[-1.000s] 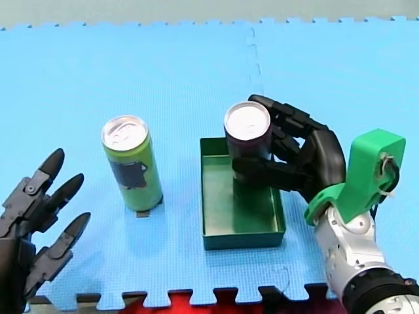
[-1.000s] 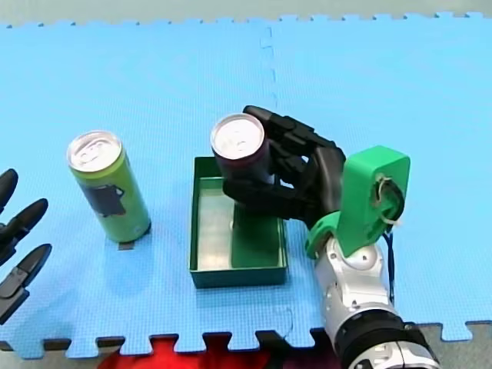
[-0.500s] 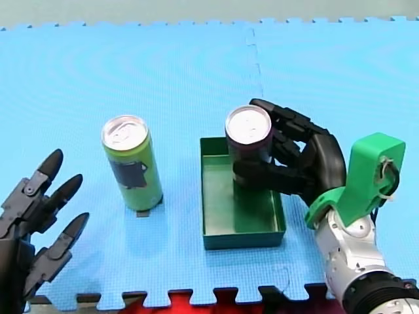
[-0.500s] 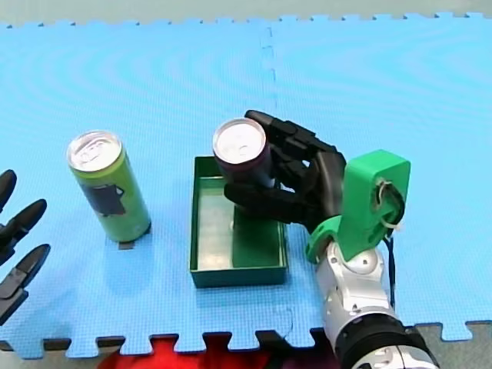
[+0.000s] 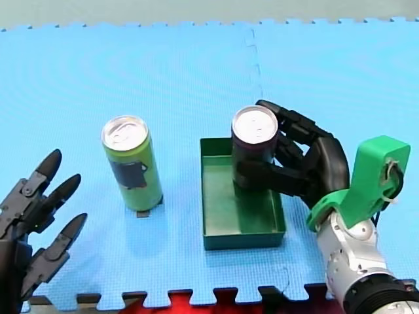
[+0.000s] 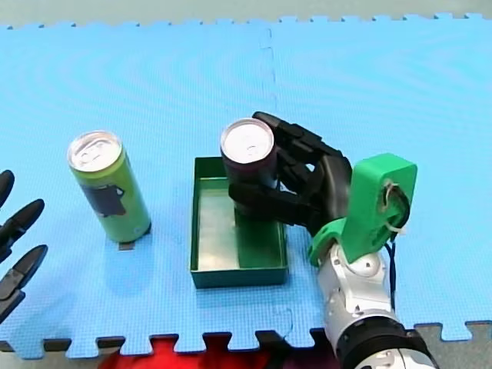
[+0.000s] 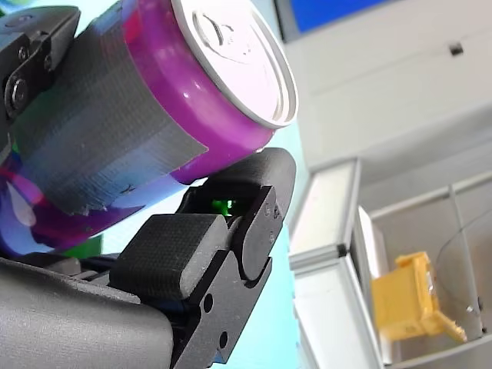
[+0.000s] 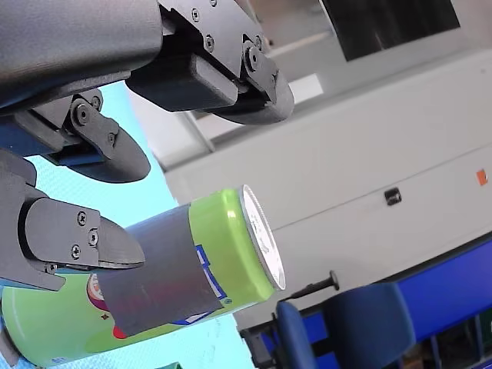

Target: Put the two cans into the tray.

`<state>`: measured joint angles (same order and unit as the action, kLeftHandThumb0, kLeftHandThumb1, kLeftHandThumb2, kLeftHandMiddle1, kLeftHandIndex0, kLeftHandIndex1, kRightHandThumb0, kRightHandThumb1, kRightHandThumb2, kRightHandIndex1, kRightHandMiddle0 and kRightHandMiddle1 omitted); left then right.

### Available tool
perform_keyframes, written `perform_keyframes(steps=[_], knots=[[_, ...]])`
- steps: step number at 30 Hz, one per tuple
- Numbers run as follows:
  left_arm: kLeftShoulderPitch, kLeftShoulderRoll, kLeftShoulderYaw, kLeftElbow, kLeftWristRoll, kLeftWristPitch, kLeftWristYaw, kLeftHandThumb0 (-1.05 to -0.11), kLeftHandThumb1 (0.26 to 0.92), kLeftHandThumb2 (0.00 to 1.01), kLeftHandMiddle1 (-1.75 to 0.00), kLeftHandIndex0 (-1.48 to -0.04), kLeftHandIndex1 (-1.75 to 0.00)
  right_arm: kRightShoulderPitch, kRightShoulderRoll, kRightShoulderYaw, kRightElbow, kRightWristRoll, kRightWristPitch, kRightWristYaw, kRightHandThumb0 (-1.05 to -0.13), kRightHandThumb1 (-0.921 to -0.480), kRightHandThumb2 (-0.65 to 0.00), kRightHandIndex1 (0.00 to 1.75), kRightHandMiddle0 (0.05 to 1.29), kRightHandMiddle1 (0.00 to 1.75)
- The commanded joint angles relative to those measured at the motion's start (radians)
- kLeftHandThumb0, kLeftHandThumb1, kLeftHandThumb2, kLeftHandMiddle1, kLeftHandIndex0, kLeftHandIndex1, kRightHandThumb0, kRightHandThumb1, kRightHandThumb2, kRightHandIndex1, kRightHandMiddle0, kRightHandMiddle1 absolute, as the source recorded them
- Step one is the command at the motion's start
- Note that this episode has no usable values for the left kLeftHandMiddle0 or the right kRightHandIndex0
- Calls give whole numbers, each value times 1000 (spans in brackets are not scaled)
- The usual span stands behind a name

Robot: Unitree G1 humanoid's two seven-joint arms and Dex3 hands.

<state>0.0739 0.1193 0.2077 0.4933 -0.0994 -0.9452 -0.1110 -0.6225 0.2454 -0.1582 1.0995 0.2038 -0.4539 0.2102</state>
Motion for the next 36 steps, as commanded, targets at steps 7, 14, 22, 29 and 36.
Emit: perform_keyframes(steps=[7,14,22,29,36], knots=[[5,7,2,-11,-5,2,-3,-1048,921,225,0,-423,0,13,43,-7,-14,24,27,12,-309,-791,0,0,1237,0],[6,2,3,-9,2,0,4,-1048,921,226,-2,-425,-1,19,42,-5,-15,27,27,17,-306,-788,0,0,1237,0],[2,4,1,0,9,-9,8,-1048,921,226,-1,-423,0,19,40,-6,-13,28,26,17,-305,-787,0,0,1237,0],[-4,4,3,12,19,-22,15,-1048,921,228,-2,-421,0,17,36,-3,-10,22,23,16,-304,-787,0,0,1237,0],[-7,4,2,16,18,-30,17,-1048,921,224,-3,-423,-1,12,31,12,-18,-1,48,-25,-304,-785,0,0,1238,0]])
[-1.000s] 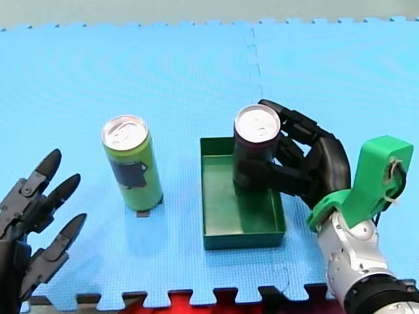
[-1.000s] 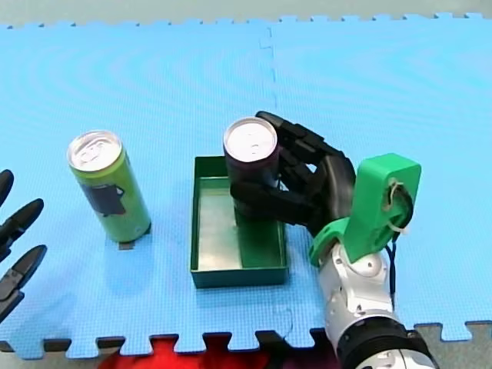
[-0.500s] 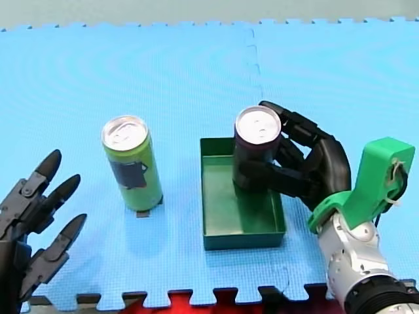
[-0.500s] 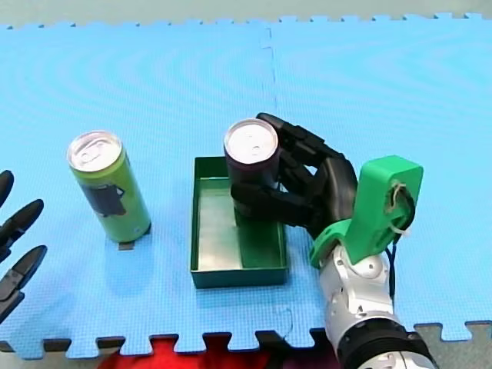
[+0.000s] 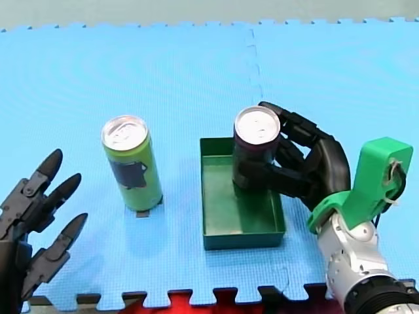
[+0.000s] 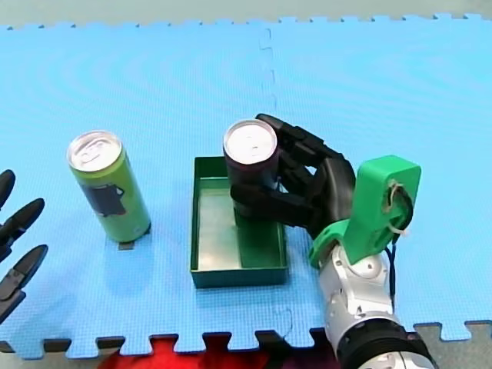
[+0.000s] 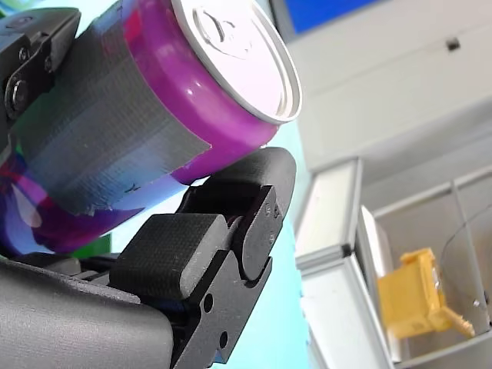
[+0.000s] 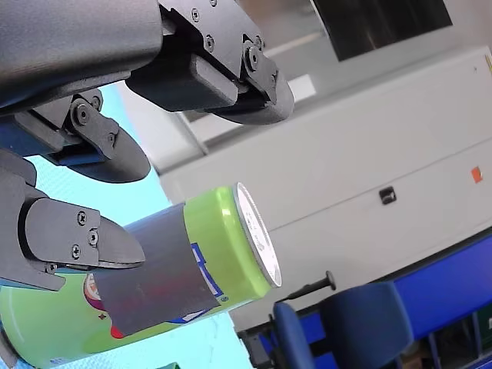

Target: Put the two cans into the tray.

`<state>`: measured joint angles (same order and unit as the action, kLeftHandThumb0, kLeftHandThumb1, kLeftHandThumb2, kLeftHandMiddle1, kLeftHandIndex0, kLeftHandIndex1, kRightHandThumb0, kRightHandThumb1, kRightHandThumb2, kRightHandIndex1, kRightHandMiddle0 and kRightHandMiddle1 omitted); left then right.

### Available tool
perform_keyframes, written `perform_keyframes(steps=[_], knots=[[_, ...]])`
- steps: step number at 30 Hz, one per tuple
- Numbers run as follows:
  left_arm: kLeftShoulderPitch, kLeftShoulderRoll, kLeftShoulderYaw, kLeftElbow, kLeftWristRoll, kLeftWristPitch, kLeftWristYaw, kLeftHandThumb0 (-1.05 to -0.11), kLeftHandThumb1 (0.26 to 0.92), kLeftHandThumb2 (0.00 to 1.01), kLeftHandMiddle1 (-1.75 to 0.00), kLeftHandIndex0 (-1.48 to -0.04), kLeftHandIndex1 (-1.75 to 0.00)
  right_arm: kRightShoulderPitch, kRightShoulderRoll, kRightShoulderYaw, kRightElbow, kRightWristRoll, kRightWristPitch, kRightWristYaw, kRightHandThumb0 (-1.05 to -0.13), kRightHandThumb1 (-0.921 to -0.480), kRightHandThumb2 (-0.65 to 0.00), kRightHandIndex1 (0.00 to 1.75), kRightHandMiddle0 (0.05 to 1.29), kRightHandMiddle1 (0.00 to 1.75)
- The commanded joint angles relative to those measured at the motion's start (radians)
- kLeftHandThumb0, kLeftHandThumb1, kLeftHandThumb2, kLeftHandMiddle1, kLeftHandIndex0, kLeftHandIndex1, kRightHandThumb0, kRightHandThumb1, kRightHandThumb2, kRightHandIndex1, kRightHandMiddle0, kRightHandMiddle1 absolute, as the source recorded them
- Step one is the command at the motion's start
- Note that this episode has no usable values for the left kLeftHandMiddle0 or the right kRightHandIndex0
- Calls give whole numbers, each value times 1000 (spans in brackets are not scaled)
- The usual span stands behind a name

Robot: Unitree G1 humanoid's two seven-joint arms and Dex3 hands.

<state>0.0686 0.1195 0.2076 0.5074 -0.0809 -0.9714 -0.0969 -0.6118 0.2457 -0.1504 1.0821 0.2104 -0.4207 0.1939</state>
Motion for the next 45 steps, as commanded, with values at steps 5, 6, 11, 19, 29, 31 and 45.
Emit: perform_keyframes(steps=[5,6,11,19,29,31,45], knots=[[-3,5,1,3,-4,-4,1,-1048,921,218,-3,-425,-2,1,31,7,-11,-5,26,-8,-302,-783,0,0,1192,0],[-3,5,1,4,-5,-4,0,-1048,921,216,-3,-425,-2,1,31,6,-11,-3,27,-6,-301,-780,0,0,1103,-1],[-6,6,1,6,-8,-4,-2,-1048,921,210,-3,-427,-2,2,26,20,-7,-26,2,-12,-263,-747,0,0,895,0],[-10,8,2,8,-8,-5,-2,-1048,921,204,-4,-431,-4,5,12,87,-12,-129,-6,-80,-358,-631,0,0,702,-1],[-14,12,5,14,-6,-8,0,-1048,921,213,-4,-432,-3,6,-3,97,-21,-124,12,-2,-426,-609,0,0,526,-1],[-15,12,5,14,-5,-8,1,-1048,921,216,-5,-433,-3,6,-6,97,-19,-123,10,12,-438,-607,0,0,517,0],[-17,10,5,19,-17,-9,-1,-1048,921,251,-7,-441,-5,5,-9,98,-17,-124,3,46,-549,-593,0,0,473,0]])
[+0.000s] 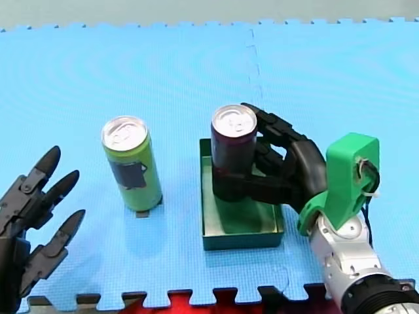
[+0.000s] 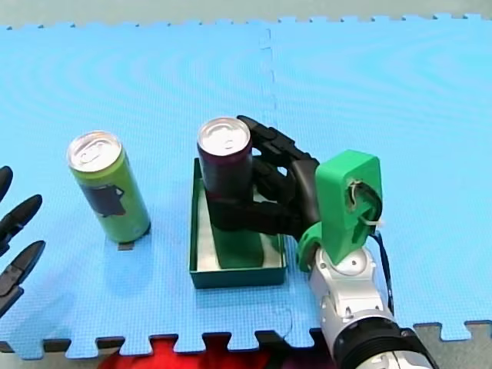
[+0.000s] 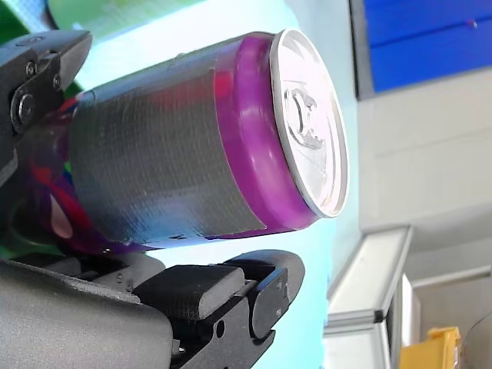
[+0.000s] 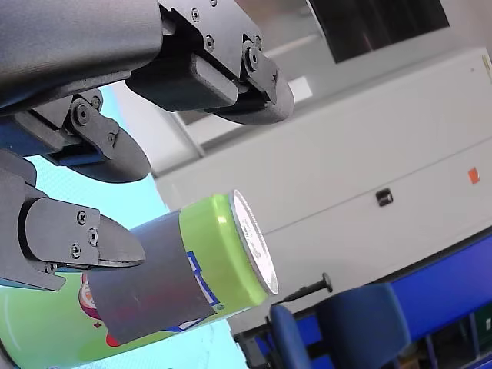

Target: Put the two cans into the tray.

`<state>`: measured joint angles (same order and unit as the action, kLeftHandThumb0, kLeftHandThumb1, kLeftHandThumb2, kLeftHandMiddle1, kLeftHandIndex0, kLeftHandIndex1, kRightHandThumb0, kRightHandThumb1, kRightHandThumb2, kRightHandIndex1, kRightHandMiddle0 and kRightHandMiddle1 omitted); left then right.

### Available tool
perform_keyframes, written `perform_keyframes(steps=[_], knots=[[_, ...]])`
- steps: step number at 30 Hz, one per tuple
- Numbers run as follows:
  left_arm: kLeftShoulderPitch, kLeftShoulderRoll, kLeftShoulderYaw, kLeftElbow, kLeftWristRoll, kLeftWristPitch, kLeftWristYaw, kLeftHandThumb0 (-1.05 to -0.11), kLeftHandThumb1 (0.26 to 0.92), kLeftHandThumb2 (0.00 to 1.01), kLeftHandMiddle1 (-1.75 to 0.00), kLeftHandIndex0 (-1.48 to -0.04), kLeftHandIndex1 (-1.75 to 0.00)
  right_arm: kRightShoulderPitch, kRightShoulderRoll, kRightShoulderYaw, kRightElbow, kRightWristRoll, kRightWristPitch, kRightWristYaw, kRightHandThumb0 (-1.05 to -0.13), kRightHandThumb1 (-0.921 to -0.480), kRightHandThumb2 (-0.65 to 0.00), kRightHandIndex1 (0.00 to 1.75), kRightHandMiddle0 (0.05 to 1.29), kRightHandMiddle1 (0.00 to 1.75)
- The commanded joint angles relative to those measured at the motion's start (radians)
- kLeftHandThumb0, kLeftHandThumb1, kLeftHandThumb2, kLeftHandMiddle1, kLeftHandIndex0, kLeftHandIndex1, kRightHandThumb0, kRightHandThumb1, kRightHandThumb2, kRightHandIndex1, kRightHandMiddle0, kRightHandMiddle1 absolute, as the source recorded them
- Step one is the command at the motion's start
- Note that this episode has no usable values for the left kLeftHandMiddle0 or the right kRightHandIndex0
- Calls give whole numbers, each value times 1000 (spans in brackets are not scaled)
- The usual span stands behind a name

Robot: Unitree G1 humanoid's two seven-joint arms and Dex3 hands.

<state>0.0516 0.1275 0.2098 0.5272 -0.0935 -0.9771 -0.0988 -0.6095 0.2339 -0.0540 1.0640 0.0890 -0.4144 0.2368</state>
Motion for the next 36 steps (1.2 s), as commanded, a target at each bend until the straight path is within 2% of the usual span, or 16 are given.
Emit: perform_keyframes(steps=[1,8,12,16,18,22,25,28,30,32,34,36], knots=[[0,1,3,-1,-6,-2,0,-1048,921,253,-7,-442,-5,2,3,1,0,-2,-3,3,-558,-592,0,0,471,0],[4,-1,0,-14,-14,8,-2,-1048,921,260,-5,-446,-6,3,3,9,-6,-11,-3,-2,-617,-592,0,0,432,-1],[6,-1,0,-16,-21,14,-6,-1048,921,262,-4,-448,-6,3,-10,35,-2,-50,-21,-13,-670,-599,-3,0,404,0],[6,-1,1,-18,-26,19,-10,-1048,921,263,-3,-450,-6,2,-22,58,5,-91,-50,-31,-751,-620,-6,0,392,0],[7,-2,1,-17,-27,20,-11,-1048,921,263,-3,-451,-6,2,-26,68,11,-107,-72,-38,-798,-637,-10,0,364,0],[7,-1,1,-16,-30,22,-14,-1048,921,264,-1,-452,-6,4,-37,87,26,-141,-132,-54,-845,-655,-10,0,344,0],[6,2,2,-13,-34,21,-20,-1048,921,265,0,-453,-6,3,-47,103,39,-174,-176,-87,-867,-666,-10,0,340,0],[5,2,2,-10,-39,20,-27,-1048,921,265,0,-454,-5,-1,-57,120,51,-204,-204,-116,-901,-685,-13,0,333,0],[4,3,2,-7,-43,19,-33,-1048,921,266,0,-454,-5,-4,-65,135,56,-228,-212,-138,-937,-702,-14,0,303,0],[3,3,3,-5,-47,17,-37,-1048,921,266,0,-455,-5,-6,-71,149,59,-250,-212,-158,-958,-712,-12,0,285,0],[3,3,4,-4,-50,17,-40,-1048,921,266,0,-456,-5,-8,-74,157,60,-262,-207,-172,-968,-717,-11,0,276,0],[3,2,5,-4,-51,16,-42,-1048,921,266,0,-457,-6,-8,-75,159,60,-264,-201,-176,-976,-719,-8,-1,267,-1]])
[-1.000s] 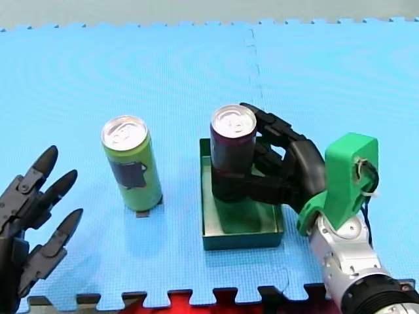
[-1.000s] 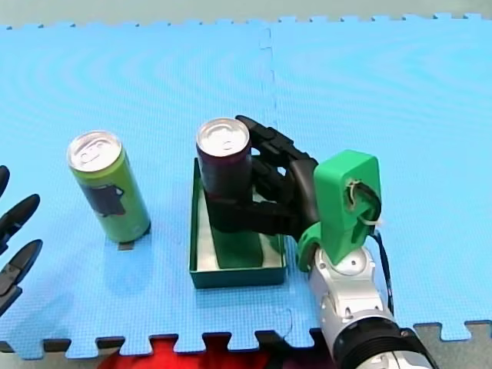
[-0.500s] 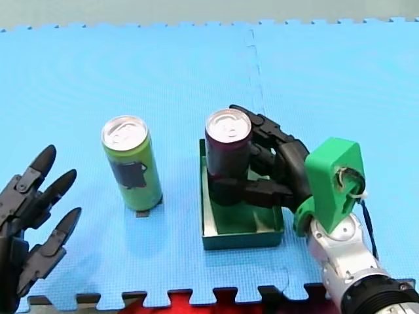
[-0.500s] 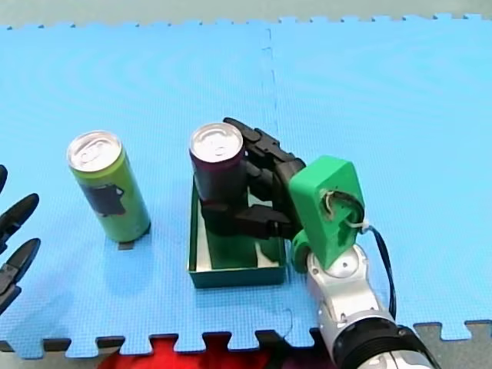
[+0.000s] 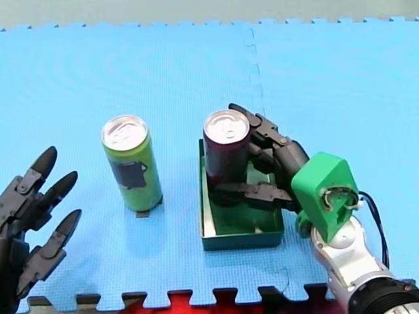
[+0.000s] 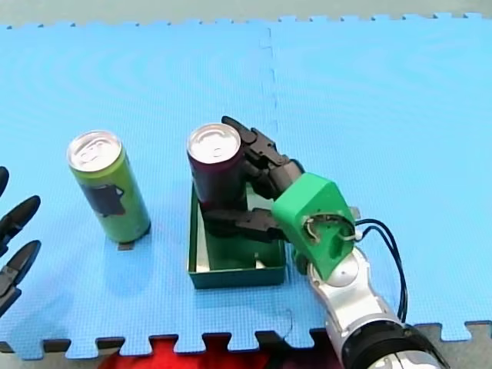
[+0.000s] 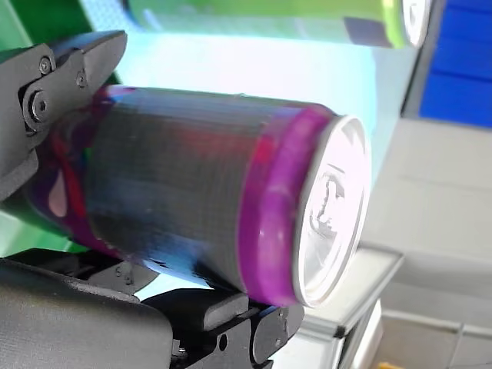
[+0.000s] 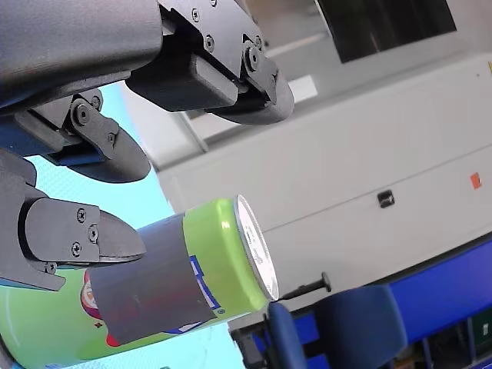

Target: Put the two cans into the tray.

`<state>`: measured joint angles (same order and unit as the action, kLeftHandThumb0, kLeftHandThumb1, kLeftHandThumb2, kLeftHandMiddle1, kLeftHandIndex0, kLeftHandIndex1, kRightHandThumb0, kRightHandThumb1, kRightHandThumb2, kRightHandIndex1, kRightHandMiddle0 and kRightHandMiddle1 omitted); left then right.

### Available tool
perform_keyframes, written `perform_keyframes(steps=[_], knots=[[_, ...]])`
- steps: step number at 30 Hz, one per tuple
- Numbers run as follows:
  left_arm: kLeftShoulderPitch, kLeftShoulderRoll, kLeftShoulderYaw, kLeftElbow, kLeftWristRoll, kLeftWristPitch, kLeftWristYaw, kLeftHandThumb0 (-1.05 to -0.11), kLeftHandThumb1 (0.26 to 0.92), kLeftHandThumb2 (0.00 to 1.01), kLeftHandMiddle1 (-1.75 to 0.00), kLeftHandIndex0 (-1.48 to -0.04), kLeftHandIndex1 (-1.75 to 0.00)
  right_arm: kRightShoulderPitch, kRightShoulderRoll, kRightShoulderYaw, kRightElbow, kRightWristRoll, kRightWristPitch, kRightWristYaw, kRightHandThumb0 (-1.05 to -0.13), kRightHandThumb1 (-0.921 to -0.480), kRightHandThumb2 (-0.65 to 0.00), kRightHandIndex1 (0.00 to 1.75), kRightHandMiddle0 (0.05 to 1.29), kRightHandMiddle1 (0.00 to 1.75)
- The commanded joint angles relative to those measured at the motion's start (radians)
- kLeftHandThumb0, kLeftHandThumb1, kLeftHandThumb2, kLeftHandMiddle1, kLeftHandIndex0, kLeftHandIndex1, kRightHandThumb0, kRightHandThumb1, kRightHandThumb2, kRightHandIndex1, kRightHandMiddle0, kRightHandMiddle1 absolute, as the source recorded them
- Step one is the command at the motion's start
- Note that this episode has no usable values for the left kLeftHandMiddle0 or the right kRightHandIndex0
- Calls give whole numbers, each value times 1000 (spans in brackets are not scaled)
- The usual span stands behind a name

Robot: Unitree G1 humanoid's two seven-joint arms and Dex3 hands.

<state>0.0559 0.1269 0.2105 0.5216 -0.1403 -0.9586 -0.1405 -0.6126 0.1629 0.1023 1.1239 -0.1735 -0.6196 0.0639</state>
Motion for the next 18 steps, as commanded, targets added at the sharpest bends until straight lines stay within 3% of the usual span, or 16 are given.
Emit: perform_keyframes(steps=[1,7,10,18], knots=[[0,2,4,2,-5,-2,-1,-1048,921,266,0,-458,-6,-5,-4,2,-2,1,8,-1,-977,-719,-7,0,264,0],[-6,3,8,12,-5,-4,-4,-1048,921,268,0,-458,-5,-4,1,-17,-15,46,33,50,-911,-674,0,0,243,0],[-7,3,8,14,-7,-7,-6,-1048,921,269,0,-458,-4,-4,1,-22,-16,59,34,64,-878,-664,0,0,233,0],[-11,3,11,25,-12,-11,-13,-1048,921,271,-1,-463,-5,-7,-1,-16,-9,49,24,50,-887,-671,-3,0,213,0]])
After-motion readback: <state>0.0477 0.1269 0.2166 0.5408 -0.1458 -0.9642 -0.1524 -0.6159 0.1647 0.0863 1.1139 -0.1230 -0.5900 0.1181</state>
